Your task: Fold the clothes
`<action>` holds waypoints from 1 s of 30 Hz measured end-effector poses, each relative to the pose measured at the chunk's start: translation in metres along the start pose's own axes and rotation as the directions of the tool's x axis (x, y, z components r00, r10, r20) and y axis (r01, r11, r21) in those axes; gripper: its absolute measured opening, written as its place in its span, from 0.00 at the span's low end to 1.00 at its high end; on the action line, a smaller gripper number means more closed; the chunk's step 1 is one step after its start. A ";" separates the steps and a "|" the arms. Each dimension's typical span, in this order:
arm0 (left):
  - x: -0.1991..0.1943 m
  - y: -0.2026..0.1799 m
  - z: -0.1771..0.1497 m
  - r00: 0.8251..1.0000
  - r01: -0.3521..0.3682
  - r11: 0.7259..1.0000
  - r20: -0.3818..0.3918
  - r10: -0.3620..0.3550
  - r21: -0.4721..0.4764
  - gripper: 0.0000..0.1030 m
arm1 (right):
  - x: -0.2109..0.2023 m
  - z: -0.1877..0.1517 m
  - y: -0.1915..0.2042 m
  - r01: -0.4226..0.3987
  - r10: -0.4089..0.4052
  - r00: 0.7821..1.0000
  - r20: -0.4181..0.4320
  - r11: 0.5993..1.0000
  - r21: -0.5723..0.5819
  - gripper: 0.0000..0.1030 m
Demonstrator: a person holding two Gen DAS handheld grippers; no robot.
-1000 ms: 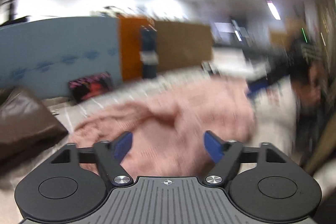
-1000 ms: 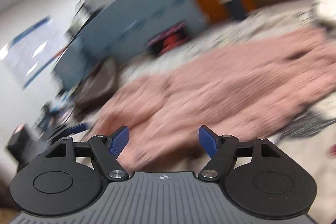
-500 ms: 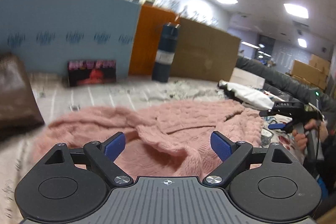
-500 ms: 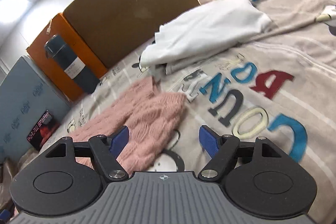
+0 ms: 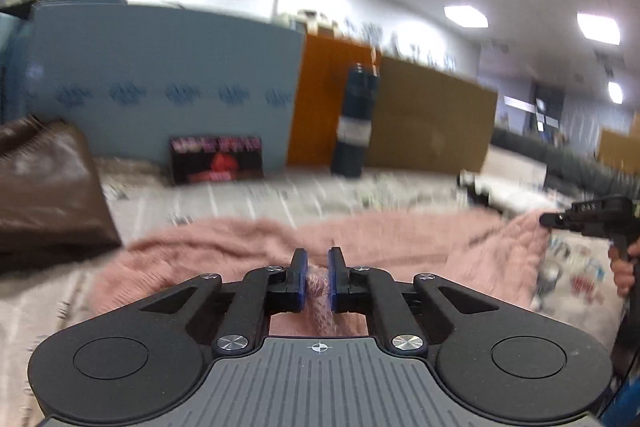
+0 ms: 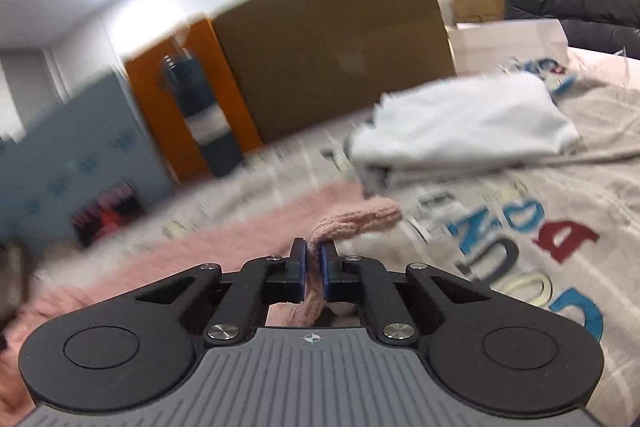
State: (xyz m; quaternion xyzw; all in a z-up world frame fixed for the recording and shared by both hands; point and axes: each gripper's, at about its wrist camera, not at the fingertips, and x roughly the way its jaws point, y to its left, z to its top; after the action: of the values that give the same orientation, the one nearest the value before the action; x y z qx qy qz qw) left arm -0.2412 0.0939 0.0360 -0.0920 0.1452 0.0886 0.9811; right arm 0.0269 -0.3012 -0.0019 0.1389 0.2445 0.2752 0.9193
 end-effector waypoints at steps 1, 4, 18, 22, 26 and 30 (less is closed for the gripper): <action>-0.010 -0.001 0.003 1.000 0.005 1.000 0.028 -0.005 -0.002 0.09 | -0.009 0.005 0.001 -0.015 0.015 1.000 0.022 1.000 0.011 0.07; -0.033 -0.008 0.007 0.995 0.071 0.997 0.070 -0.073 0.029 0.09 | -0.034 0.016 0.002 -0.024 0.021 0.997 0.077 0.999 0.032 0.07; -0.031 -0.040 -0.037 0.928 0.354 0.919 -0.188 -0.321 0.175 0.19 | -0.053 -0.013 -0.030 -0.041 0.030 0.995 0.100 0.993 0.113 0.68; -0.033 -0.042 -0.038 0.923 0.376 0.909 -0.159 -0.351 0.180 0.46 | -0.050 -0.012 -0.009 -0.362 0.360 0.932 0.035 0.925 0.112 0.75; -0.034 -0.055 -0.043 0.893 0.445 0.866 -0.185 -0.410 0.229 0.52 | -0.018 -0.041 0.022 -0.617 0.659 0.736 -0.153 0.747 0.249 0.75; -0.033 -0.070 -0.053 0.870 0.487 0.824 -0.246 -0.428 0.289 0.62 | 0.009 -0.076 0.061 -0.693 0.768 0.549 -0.328 0.638 0.334 0.75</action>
State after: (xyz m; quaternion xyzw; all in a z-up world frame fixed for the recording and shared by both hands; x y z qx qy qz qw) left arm -0.2723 0.0104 0.0073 0.0403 0.2152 -0.1846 0.9581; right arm -0.0333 -0.2371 -0.0457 0.2374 0.3875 0.6358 0.6239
